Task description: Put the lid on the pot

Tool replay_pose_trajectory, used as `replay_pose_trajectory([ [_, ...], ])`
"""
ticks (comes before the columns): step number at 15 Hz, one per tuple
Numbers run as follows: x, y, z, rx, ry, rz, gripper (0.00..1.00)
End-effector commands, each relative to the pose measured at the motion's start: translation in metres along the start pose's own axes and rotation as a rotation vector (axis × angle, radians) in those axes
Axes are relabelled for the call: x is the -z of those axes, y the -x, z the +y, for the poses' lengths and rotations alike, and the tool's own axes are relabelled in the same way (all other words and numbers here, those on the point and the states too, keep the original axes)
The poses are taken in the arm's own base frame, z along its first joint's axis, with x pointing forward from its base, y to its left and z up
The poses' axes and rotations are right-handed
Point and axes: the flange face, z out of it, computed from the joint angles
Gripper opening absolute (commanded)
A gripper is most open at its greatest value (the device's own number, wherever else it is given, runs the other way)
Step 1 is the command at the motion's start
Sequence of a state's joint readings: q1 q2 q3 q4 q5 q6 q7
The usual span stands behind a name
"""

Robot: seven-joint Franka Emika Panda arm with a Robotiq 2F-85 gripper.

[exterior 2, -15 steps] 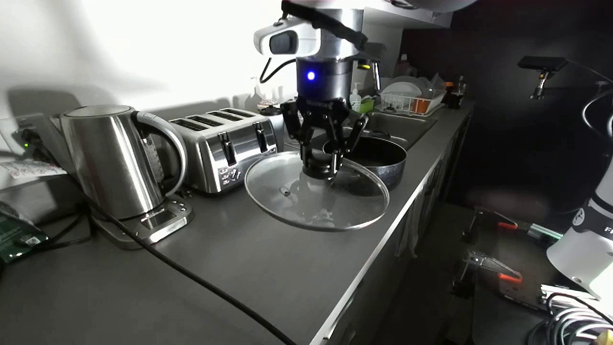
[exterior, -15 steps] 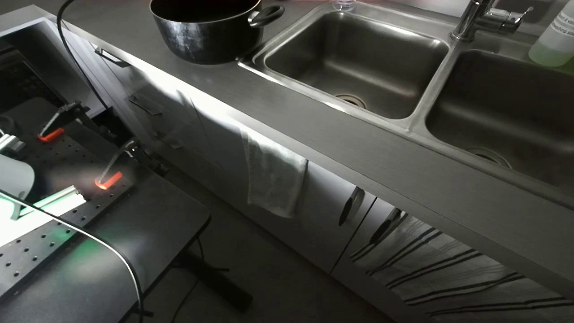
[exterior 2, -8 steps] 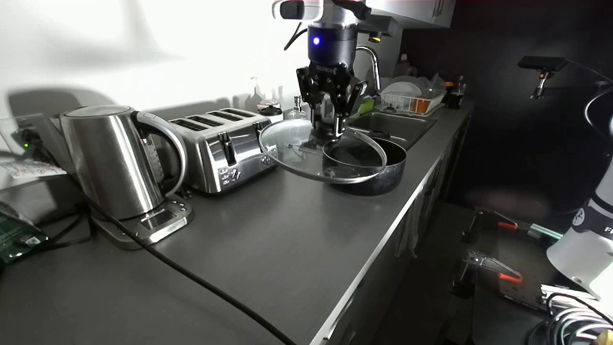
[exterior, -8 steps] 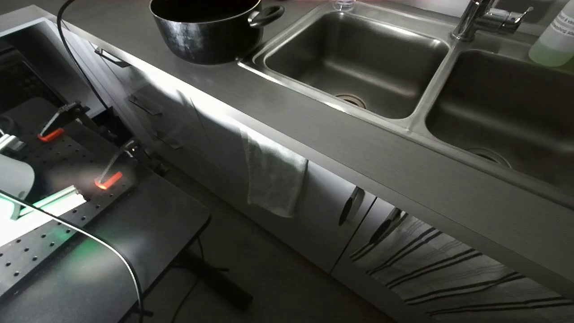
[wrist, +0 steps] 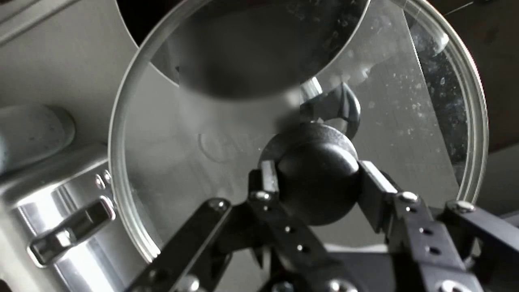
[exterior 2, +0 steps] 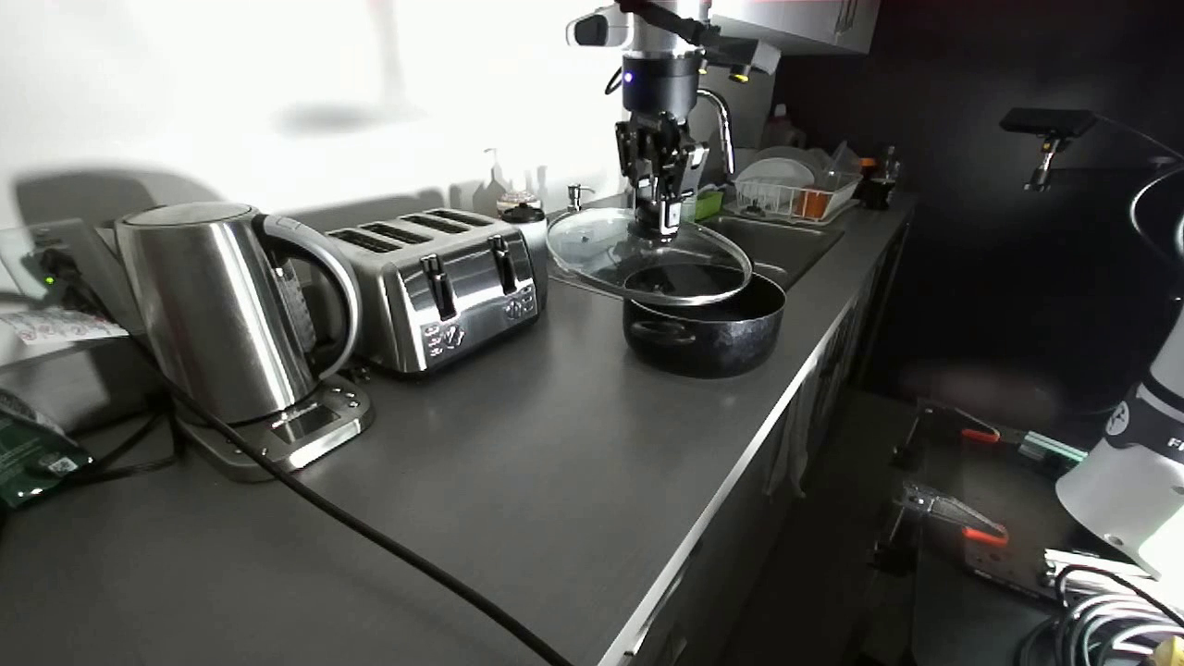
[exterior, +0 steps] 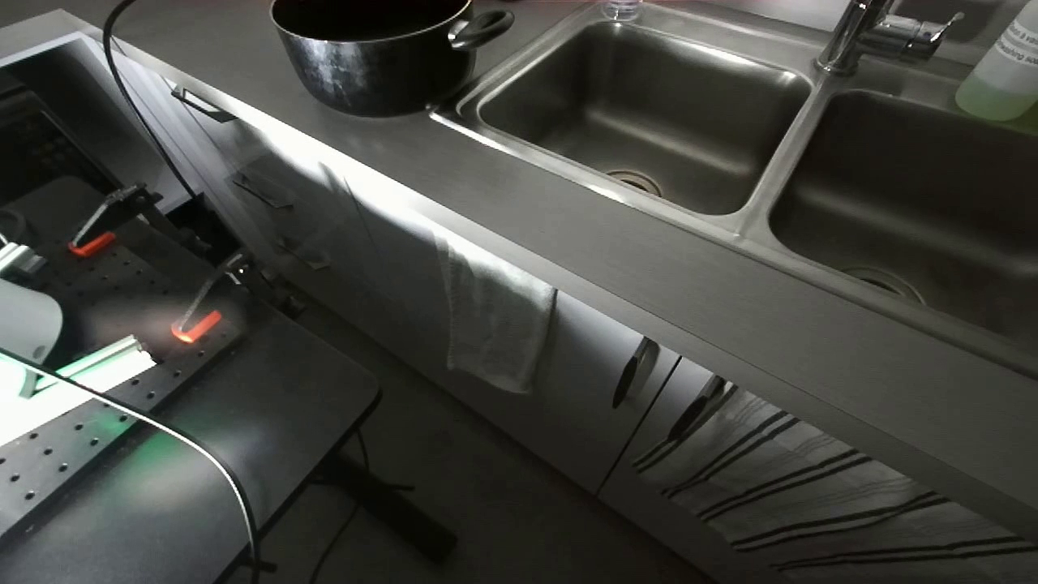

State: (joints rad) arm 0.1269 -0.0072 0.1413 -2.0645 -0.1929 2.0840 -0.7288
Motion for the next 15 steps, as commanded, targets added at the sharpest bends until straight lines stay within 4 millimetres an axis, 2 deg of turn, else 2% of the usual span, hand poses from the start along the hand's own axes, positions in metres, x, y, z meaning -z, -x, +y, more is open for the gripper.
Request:
replay_pose_trajectory([
  [1, 0.007, 0.033, 0.026, -0.153, -0.043, 0.016, 0.26],
  [7, -0.013, 0.081, 0.063, -0.355, -0.113, 0.028, 0.26],
  [11, -0.027, 0.102, 0.079, -0.457, -0.135, 0.011, 0.26],
  [15, -0.043, 0.113, 0.090, -0.528, -0.158, -0.011, 0.26],
])
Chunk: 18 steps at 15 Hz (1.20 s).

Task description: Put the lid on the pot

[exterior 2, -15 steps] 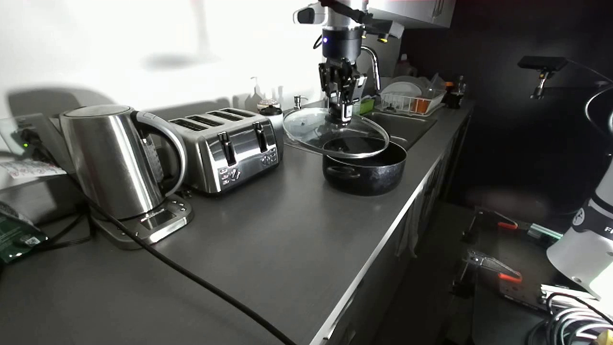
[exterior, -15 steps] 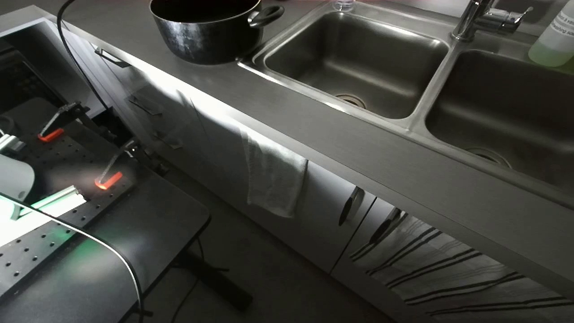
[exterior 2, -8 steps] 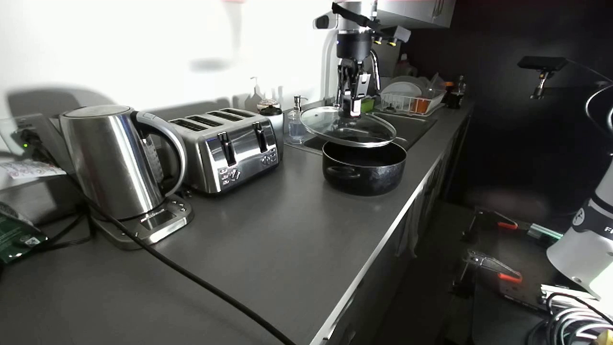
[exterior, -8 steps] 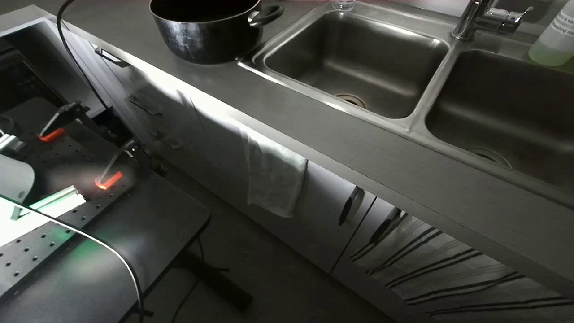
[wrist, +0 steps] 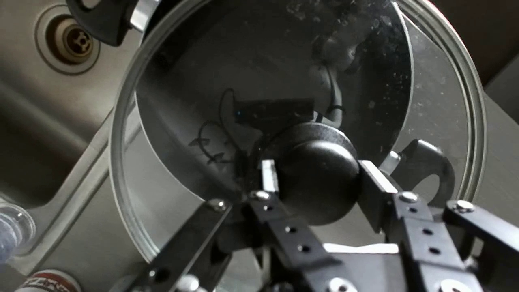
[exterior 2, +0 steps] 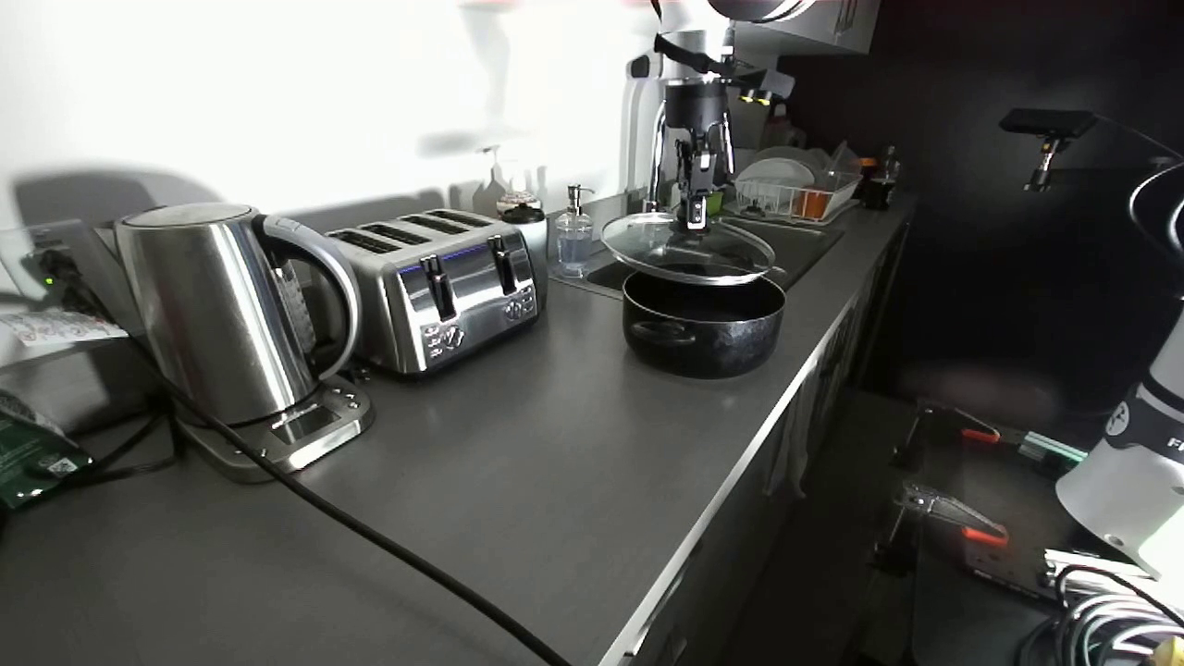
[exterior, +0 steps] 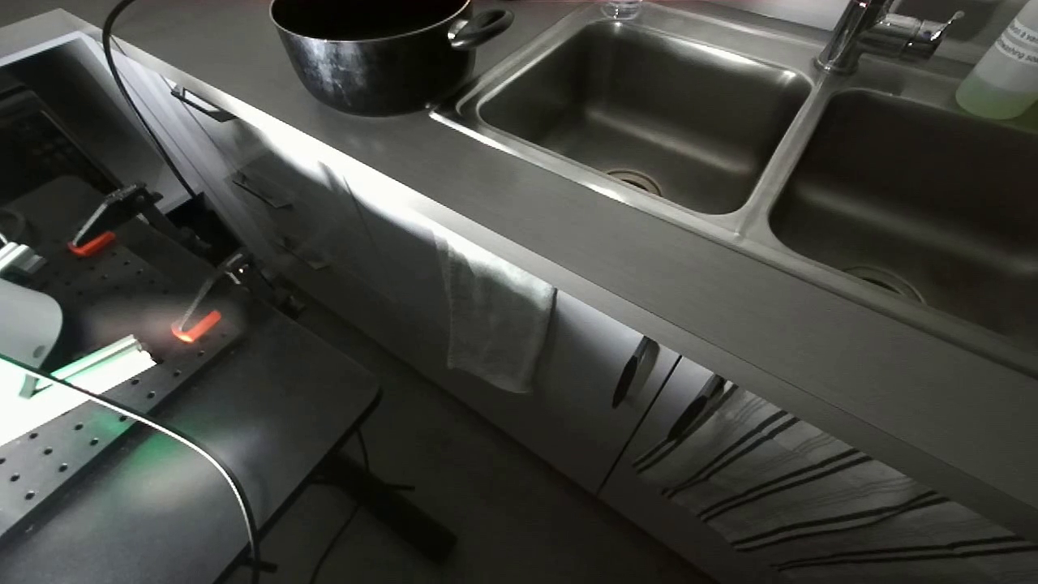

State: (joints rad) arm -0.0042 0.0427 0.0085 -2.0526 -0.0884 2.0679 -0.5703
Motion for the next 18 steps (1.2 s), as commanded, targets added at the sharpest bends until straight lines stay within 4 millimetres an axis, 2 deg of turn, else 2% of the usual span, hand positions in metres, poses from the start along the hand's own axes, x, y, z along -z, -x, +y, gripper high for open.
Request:
replay_pose_trajectory([
  [1, 0.001, 0.000, 0.014, -0.075, -0.034, -0.007, 0.26],
  [10, -0.028, 0.005, 0.028, -0.153, -0.096, -0.034, 0.26],
  [18, -0.042, 0.009, 0.033, -0.174, -0.122, -0.046, 0.26],
])
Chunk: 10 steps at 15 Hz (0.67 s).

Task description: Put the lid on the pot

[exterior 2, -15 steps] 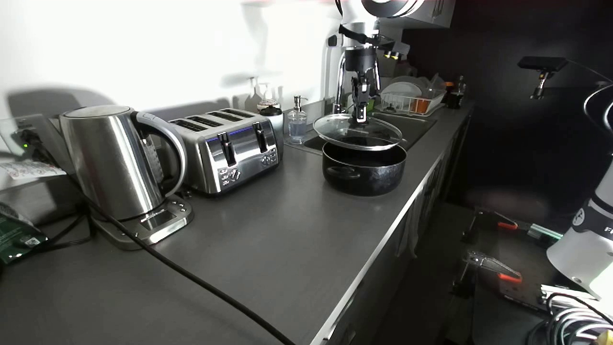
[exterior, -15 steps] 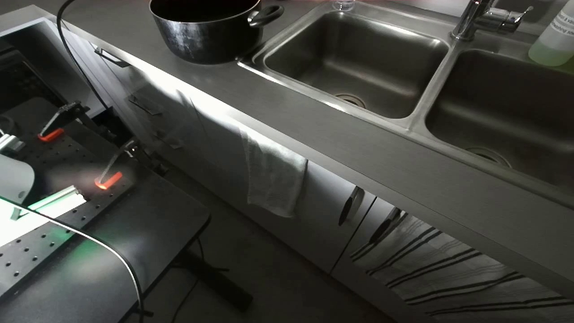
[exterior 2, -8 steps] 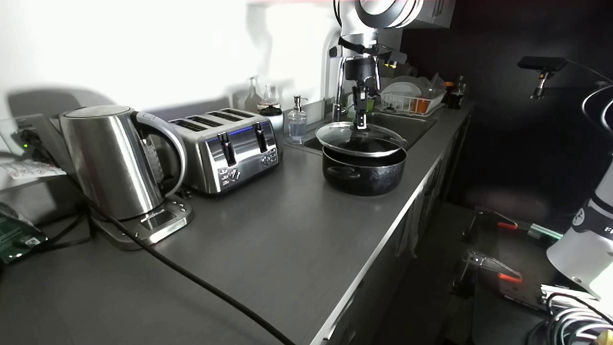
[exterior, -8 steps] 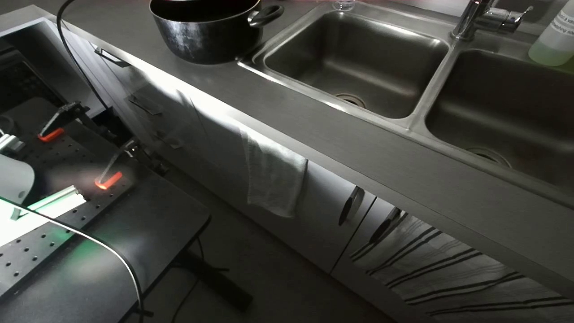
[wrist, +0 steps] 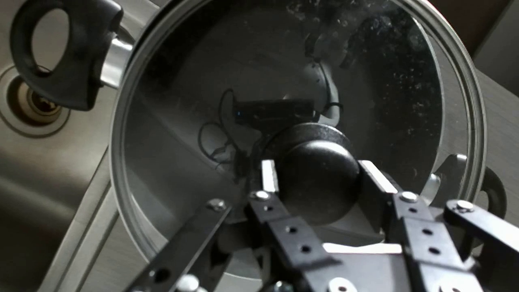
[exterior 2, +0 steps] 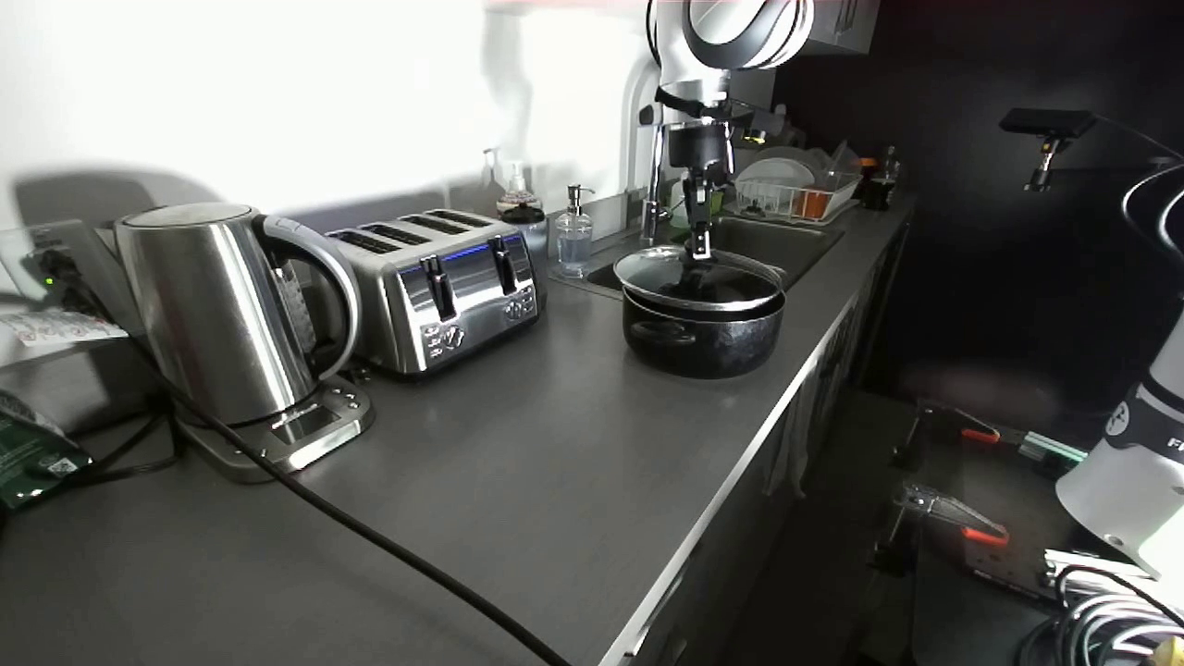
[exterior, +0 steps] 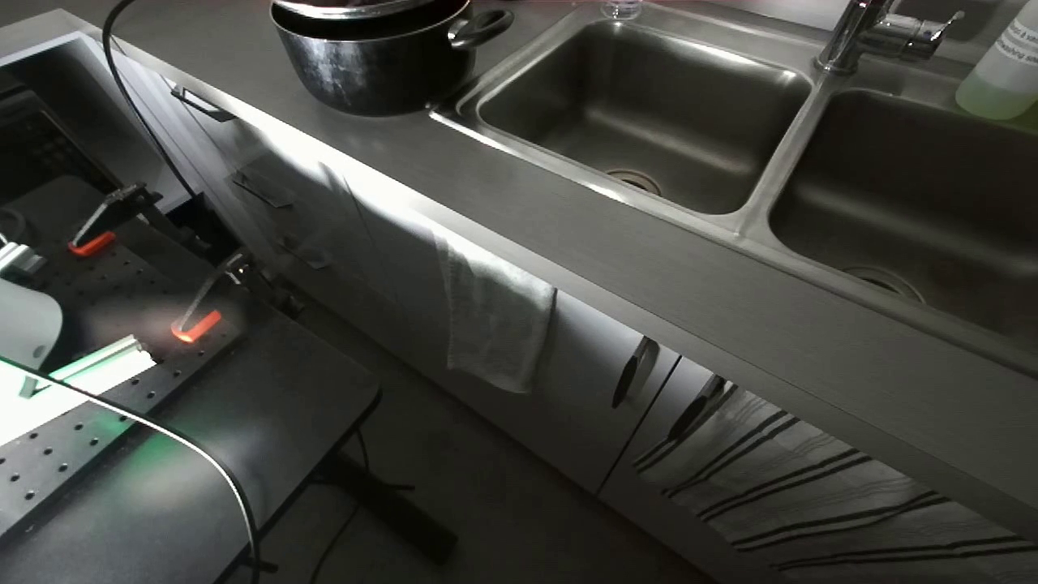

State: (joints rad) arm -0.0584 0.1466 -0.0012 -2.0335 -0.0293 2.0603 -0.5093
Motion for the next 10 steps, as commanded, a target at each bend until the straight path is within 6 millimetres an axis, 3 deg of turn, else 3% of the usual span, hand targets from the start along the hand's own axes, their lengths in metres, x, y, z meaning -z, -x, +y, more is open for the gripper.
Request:
replay_pose_trajectory([
  [1, 0.0107, 0.0005, 0.0031, -0.026, -0.024, 0.005, 0.26],
  [10, 0.0018, 0.0021, 0.0124, -0.046, -0.040, -0.004, 0.26],
])
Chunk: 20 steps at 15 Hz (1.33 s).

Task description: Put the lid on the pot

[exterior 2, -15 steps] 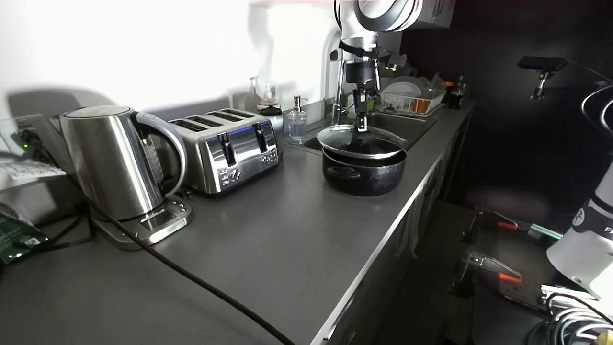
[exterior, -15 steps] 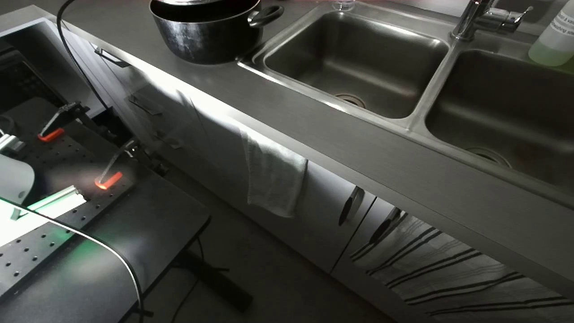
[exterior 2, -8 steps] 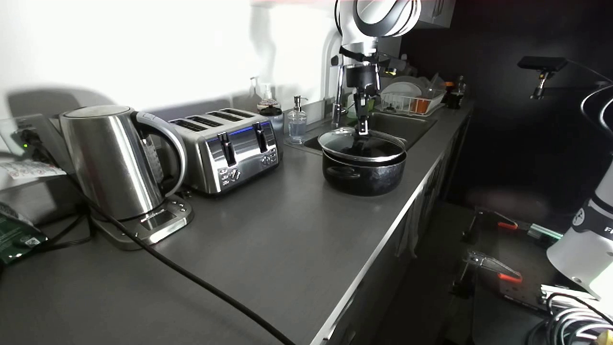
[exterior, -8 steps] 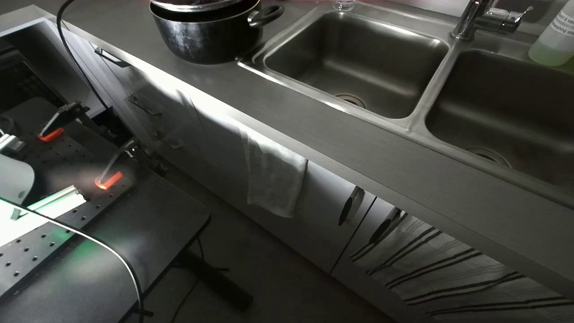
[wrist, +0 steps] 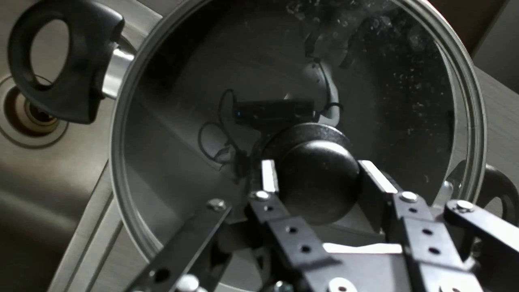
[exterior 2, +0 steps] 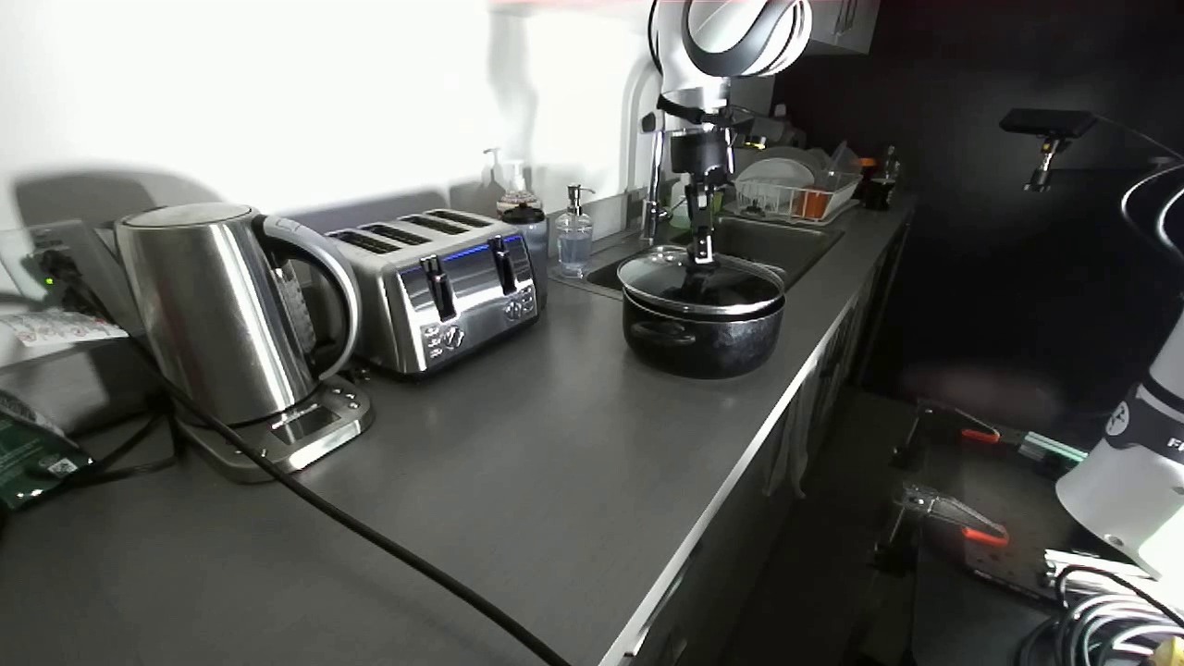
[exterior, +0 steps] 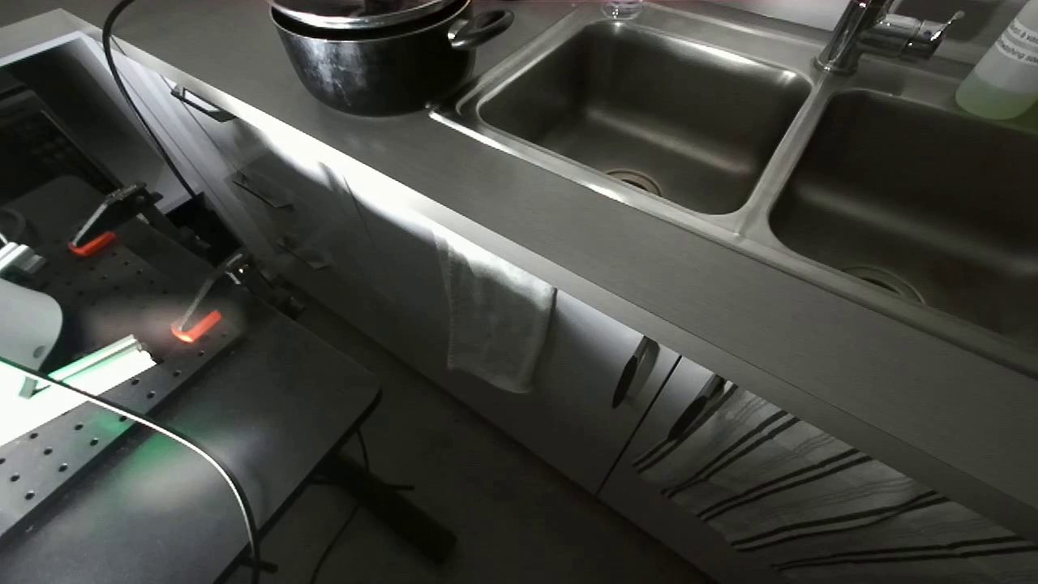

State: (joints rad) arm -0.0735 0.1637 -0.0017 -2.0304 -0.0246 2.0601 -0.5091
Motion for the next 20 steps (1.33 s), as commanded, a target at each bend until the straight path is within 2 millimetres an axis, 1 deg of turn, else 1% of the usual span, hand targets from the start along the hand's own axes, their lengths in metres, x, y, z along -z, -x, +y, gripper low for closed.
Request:
replay_pose_trajectory([
  [1, 0.0093, -0.0001, 0.0045, -0.029, -0.029, 0.004, 0.26],
  [11, 0.0015, -0.0038, 0.0069, -0.033, -0.035, -0.005, 0.26],
  [15, 0.0019, -0.0023, 0.0087, -0.039, -0.036, -0.005, 0.26],
  [20, 0.0038, 0.0047, 0.0114, -0.049, -0.033, -0.001, 0.26],
])
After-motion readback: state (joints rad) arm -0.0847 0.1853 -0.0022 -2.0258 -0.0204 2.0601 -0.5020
